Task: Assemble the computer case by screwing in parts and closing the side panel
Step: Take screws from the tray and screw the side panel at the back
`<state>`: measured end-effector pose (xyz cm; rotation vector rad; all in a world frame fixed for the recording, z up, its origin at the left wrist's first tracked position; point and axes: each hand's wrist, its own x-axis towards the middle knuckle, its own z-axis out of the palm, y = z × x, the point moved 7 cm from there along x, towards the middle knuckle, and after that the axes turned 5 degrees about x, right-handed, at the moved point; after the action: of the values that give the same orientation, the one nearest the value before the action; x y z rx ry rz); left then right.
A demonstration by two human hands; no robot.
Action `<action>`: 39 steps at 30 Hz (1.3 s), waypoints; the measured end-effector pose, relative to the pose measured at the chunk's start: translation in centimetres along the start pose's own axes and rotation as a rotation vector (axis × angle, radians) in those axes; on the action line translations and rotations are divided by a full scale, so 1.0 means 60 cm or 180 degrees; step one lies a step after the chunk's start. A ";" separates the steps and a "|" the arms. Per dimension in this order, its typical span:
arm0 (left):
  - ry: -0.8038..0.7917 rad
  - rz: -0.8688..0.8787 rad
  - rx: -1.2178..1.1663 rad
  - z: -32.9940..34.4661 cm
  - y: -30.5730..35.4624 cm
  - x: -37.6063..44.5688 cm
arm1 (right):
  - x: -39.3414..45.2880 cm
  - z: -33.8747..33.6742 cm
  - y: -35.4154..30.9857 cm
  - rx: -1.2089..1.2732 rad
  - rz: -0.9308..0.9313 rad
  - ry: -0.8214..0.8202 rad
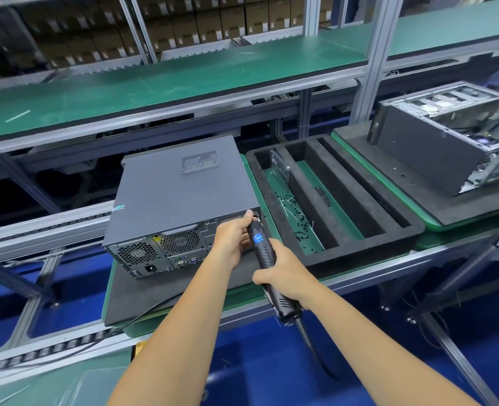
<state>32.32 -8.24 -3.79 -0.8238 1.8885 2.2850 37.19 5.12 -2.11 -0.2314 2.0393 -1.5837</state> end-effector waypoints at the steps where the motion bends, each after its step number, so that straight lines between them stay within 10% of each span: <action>1: 0.0000 -0.0015 -0.0060 -0.001 -0.002 -0.001 | -0.001 -0.001 -0.001 0.0023 -0.0015 -0.0008; 16: 0.0340 0.0614 0.1630 0.007 0.055 -0.017 | -0.015 -0.022 0.009 0.0159 0.0074 -0.0214; 39: 0.0700 0.1926 0.3205 0.186 0.223 0.101 | 0.111 -0.243 -0.037 0.0163 -0.0149 0.0815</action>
<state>18.13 -2.87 6.68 -0.3683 3.2007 1.0378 23.69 13.78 0.28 -0.0597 2.1939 -1.7692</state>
